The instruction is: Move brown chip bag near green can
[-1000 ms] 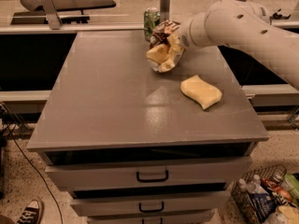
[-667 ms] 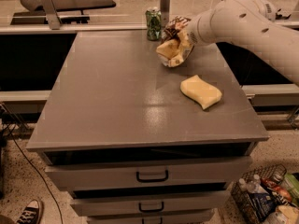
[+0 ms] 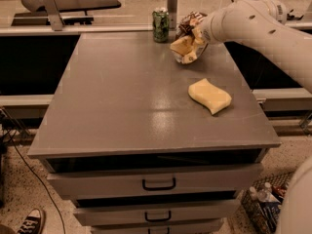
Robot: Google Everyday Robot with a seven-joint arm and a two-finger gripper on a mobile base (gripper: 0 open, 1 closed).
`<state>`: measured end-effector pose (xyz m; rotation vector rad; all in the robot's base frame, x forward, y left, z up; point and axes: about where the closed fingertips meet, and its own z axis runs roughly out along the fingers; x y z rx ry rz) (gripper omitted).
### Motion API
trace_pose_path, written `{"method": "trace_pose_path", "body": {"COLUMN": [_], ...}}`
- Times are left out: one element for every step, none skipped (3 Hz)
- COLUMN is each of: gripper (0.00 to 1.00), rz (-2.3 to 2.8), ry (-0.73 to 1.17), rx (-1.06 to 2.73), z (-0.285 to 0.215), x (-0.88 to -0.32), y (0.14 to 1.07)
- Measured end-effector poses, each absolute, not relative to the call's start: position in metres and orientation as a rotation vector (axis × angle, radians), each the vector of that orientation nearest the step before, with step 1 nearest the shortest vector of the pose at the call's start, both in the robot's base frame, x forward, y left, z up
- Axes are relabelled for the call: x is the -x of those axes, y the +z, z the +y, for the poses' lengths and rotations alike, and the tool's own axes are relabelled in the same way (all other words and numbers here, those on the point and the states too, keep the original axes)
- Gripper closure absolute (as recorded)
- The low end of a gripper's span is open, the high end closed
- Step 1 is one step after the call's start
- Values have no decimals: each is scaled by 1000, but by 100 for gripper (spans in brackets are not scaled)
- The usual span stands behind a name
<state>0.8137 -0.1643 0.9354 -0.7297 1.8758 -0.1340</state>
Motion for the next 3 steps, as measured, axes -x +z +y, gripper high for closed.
{"method": "trace_pose_path", "body": {"gripper": [100, 100, 83], "rz": [1863, 1857, 1870], "ry": [-100, -57, -9], "rx": [688, 649, 616], "z": [-163, -156, -145], "x": [-836, -853, -864], "y": [923, 909, 893]}}
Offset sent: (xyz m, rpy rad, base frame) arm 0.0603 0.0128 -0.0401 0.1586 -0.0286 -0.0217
